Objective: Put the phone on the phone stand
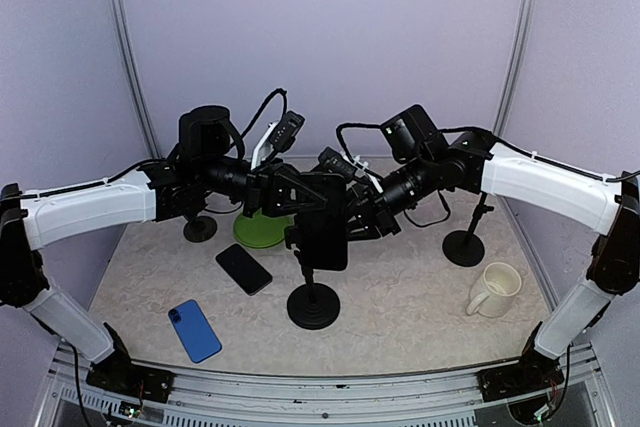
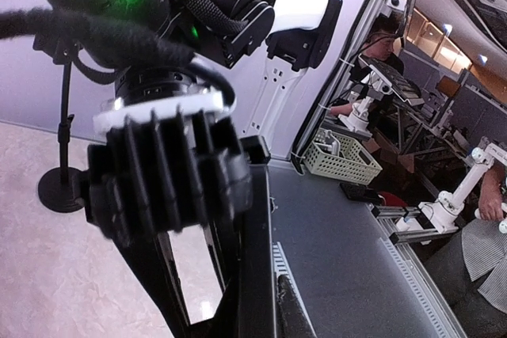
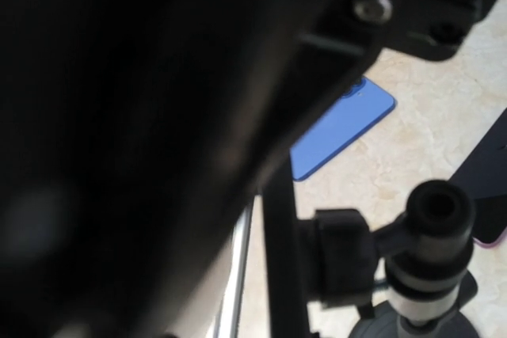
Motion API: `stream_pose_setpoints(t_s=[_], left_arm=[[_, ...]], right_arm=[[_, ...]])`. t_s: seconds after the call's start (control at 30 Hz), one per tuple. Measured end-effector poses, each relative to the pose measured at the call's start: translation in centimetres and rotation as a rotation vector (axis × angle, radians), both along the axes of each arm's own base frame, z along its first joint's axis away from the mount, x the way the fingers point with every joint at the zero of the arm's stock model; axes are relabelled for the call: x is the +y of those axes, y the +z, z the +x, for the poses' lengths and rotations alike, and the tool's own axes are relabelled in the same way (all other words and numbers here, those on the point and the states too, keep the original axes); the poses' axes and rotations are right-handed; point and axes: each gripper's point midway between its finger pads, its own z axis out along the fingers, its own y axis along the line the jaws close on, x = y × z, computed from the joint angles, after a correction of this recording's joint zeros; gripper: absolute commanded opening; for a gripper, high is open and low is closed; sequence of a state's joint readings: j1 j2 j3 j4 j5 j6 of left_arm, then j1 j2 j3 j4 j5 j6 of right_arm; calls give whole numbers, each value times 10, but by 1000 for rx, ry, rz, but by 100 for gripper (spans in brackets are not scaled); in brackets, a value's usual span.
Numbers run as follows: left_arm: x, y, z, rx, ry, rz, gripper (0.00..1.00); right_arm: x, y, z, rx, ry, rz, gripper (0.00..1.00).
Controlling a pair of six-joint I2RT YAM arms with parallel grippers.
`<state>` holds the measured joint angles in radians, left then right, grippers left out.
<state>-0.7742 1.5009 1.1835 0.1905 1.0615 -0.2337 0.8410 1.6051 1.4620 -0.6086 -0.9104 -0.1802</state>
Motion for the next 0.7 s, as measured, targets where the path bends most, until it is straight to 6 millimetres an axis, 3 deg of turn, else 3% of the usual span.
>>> stream_pose_setpoints(t_s=[0.23, 0.7], left_arm=[[20, -15, 9, 42, -10, 17, 0], [33, -17, 5, 20, 41, 20, 0]], right_arm=[[0, 0, 5, -15, -19, -2, 0], [4, 0, 5, -21, -28, 3, 0]])
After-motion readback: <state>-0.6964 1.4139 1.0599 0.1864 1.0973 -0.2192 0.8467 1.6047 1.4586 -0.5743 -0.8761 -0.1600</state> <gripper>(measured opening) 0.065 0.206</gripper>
